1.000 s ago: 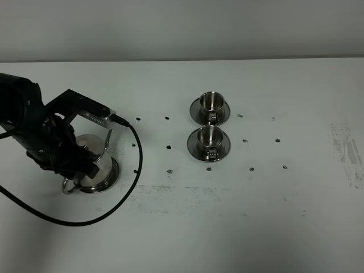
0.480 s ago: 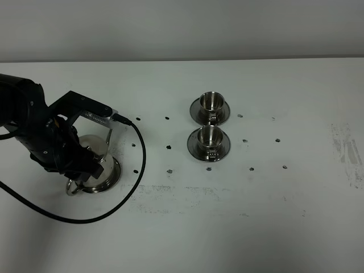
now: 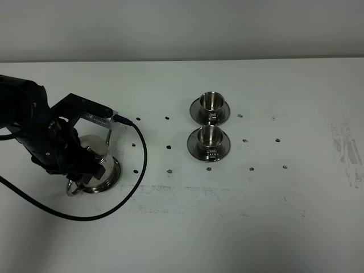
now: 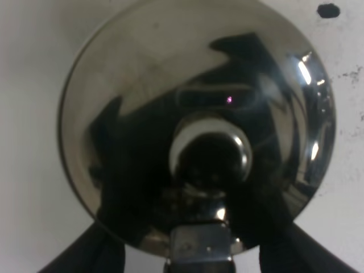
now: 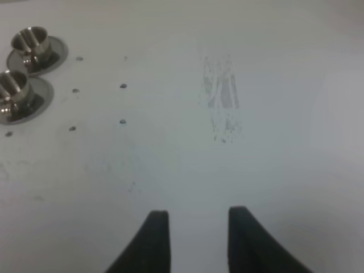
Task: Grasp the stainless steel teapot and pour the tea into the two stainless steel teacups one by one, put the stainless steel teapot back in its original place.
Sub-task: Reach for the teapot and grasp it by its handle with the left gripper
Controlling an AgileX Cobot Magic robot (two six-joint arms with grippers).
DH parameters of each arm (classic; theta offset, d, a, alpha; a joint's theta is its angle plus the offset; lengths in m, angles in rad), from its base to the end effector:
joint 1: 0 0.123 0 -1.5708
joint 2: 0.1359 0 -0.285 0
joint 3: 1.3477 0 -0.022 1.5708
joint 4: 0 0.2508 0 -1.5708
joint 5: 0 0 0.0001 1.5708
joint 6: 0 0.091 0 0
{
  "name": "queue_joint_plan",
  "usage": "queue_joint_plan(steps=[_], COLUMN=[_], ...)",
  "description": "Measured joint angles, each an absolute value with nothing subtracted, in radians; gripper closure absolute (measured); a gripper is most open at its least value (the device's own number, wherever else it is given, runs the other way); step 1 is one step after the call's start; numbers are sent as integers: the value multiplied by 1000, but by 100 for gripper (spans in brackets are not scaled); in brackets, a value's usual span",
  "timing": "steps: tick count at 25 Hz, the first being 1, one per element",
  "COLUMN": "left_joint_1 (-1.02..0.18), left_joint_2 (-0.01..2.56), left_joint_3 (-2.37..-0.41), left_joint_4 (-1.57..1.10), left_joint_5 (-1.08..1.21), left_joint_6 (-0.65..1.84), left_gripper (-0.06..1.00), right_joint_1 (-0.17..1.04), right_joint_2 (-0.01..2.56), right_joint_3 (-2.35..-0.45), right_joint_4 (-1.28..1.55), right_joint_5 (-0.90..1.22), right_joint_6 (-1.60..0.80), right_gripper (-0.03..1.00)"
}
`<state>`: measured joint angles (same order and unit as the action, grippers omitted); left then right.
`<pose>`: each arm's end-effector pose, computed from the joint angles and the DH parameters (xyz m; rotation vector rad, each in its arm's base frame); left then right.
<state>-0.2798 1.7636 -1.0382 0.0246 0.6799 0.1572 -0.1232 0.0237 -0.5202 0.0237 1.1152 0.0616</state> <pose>0.3168 -0.0896 0.1729 0.6503 2.8141 0.0033 -0.0056 0.0026 0.2787 0.1921 2.0933 -0.0084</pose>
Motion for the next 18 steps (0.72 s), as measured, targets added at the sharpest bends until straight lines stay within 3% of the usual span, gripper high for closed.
queue_joint_plan(steps=[4,7,8,18], left_joint_1=[-281,-281,-281,-281], left_joint_2=[1771,1771,1771,1753], left_joint_3=[-1038,-1038,-1038,-1038], left_joint_4=[24,28,33,46], left_joint_5=[673,673,672,689], left_joint_6=[147,146,146,146], left_gripper=[49,71,74,74], right_joint_1=[-123,-123,-123,-123], right_joint_2=[24,24,24,24], right_joint_3=[-520,-520,-520,-520], right_joint_4=[24,24,24,24], right_joint_5=[1115,1115,1115,1115], right_joint_6=[62,62,62,62], right_gripper=[69,69,69,69])
